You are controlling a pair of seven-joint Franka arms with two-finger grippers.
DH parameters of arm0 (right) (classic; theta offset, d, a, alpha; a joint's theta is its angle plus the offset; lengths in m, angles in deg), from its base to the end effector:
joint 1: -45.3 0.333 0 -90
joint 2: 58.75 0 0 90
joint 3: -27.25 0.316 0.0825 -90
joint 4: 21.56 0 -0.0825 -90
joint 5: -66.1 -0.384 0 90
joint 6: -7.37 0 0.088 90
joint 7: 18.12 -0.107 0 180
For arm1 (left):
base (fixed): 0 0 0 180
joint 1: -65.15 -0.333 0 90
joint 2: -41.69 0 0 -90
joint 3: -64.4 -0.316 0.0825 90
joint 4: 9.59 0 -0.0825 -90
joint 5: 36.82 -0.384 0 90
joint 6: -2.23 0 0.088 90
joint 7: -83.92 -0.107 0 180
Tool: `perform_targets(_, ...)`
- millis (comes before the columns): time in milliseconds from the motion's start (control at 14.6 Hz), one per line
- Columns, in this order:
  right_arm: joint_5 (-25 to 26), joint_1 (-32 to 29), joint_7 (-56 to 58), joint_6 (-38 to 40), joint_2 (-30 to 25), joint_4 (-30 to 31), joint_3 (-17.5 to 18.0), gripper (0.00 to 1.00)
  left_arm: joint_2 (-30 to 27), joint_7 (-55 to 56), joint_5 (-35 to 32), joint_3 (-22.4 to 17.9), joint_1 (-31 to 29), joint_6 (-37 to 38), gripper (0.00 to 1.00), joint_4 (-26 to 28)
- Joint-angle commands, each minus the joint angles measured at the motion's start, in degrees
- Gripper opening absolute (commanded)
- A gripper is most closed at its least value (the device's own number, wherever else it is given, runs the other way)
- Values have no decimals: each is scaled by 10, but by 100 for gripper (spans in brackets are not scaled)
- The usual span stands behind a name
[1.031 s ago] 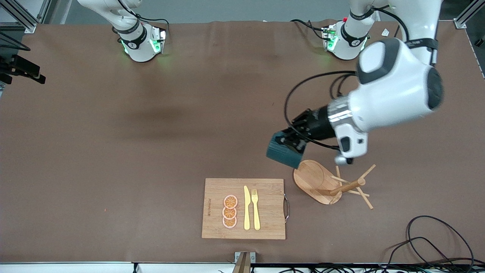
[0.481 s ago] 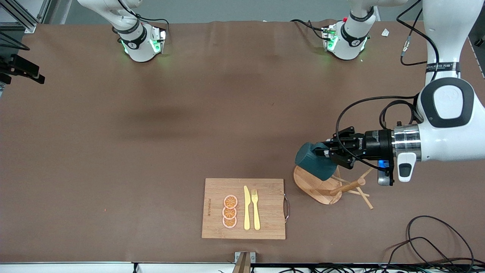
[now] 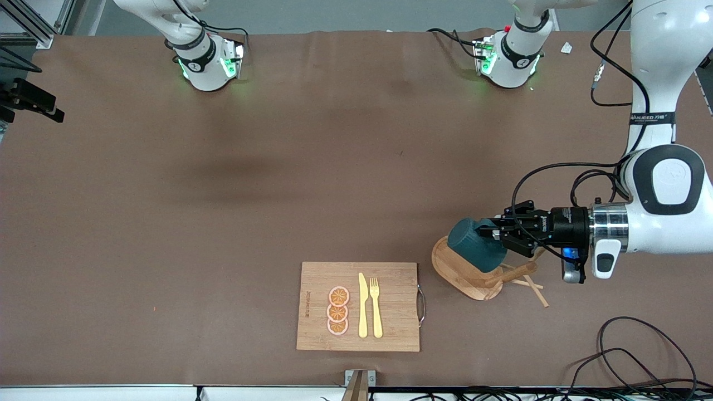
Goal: Pass cup and hang on rack
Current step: 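Tilt the mug and hook its handle onto a rack peg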
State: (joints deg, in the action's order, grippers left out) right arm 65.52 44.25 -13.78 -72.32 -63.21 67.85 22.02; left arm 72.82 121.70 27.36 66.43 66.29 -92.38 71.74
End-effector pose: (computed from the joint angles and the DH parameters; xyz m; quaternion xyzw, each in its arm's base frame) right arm 0.5077 -0.0568 0.6557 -0.9988 0.0159 0.0451 0.0128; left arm 0.6875 -0.1228 0.4153 0.7570 0.3670 -0.3063 0.4455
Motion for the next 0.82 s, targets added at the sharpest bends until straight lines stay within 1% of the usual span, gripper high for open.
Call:
perform_targets(0, -5, -4, -13, 11, -13, 4, 0, 100, 10, -28, 15, 4, -9, 7, 0, 1)
perform_targets(275, -7, -4, -26, 24, -13, 1, 0, 100, 33, -60, 11, 3, -40, 7, 1, -1)
perform_targets(550, -7, -4, -27, 23, -13, 1, 0, 100, 42, -72, 11, 3, -46, 7, 2, -2)
perform_targets(618, -14, -4, -25, 21, -13, 1, -1, 100, 43, -71, 14, 3, -45, 7, 4, -2)
perform_targets(756, -19, -5, -24, 19, -12, -2, -1, 100, 47, -63, 17, 3, -44, 6, 19, -3)
